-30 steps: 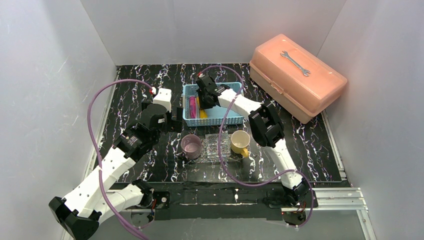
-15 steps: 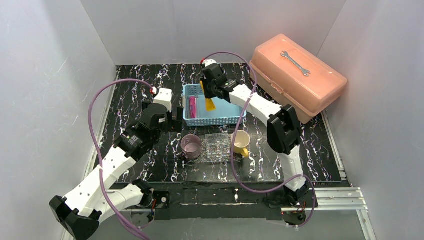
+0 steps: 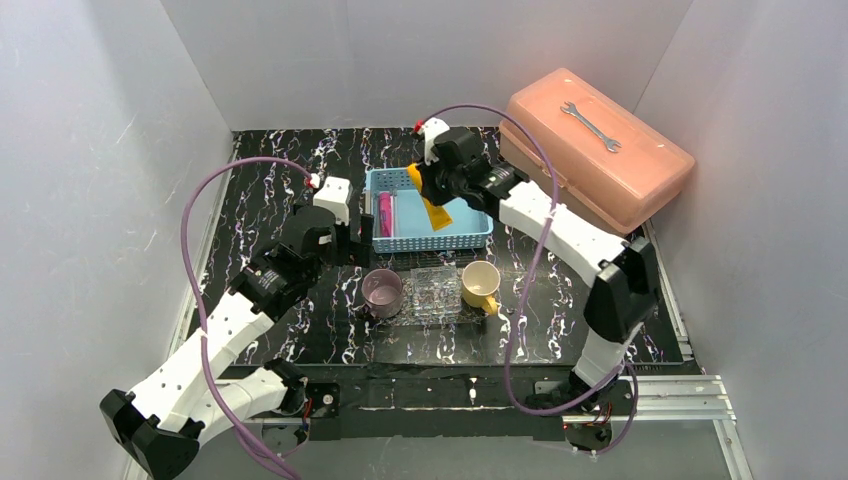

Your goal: Prepare toiletry sets of a toothbrush and toothpaste on the tray

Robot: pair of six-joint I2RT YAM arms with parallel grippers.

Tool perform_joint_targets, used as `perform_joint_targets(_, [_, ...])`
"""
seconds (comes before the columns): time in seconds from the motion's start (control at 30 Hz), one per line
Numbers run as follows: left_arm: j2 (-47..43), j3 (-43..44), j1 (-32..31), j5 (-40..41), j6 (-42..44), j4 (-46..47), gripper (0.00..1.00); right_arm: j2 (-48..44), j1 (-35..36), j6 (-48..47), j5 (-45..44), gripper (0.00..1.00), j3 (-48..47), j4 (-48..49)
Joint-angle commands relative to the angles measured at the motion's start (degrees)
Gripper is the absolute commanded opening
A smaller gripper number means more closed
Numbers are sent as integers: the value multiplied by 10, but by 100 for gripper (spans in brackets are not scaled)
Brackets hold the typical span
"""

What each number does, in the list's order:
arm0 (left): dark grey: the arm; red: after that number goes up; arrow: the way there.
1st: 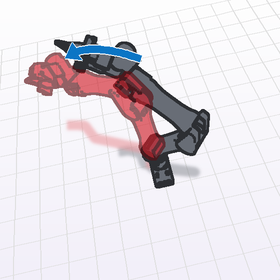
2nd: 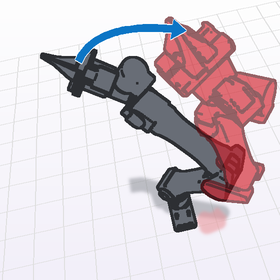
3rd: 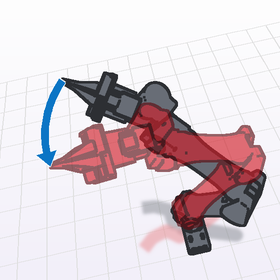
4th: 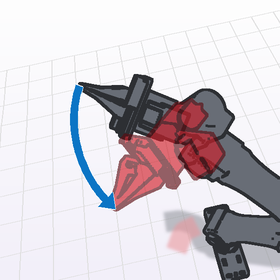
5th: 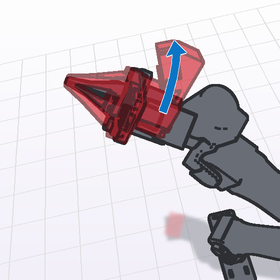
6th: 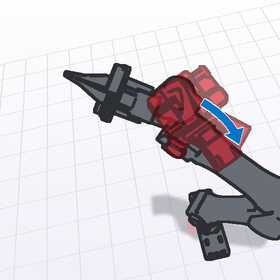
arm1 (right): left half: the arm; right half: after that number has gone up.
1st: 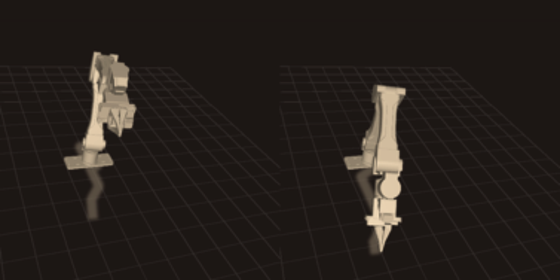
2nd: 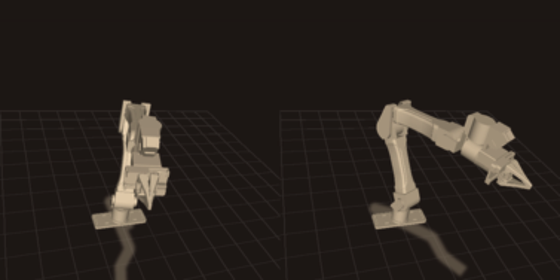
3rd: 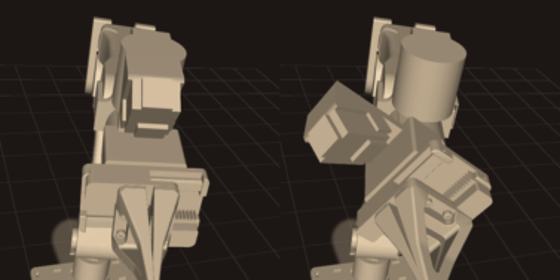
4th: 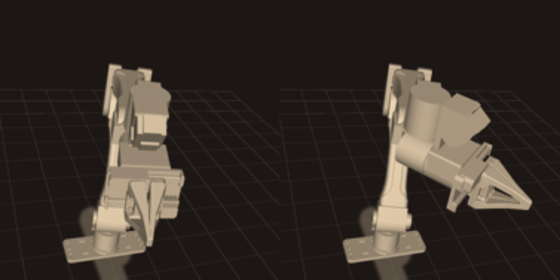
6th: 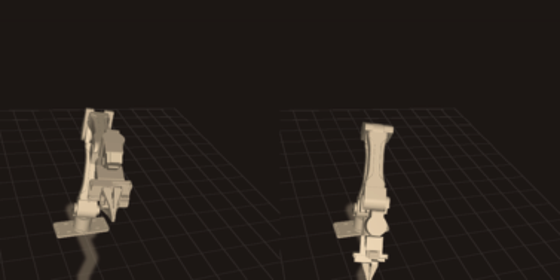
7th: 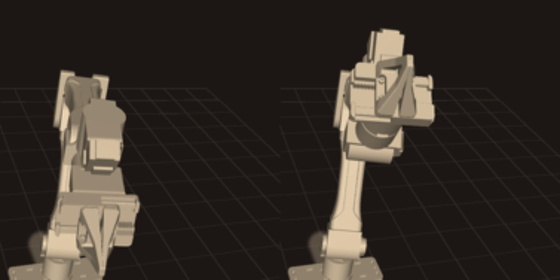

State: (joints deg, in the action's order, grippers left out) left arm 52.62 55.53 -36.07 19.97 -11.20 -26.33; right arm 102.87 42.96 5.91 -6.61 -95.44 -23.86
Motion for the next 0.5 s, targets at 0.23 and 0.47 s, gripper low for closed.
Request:
perform_joint_targets(0.23, [-1,-10,1,-236,-17,41,98,-148,8,65,92,18,92,-25])
perform_joint_targets(0.47, [-14,-5,1,-364,-22,38,98,-199,9,88,175,19,116,-46])
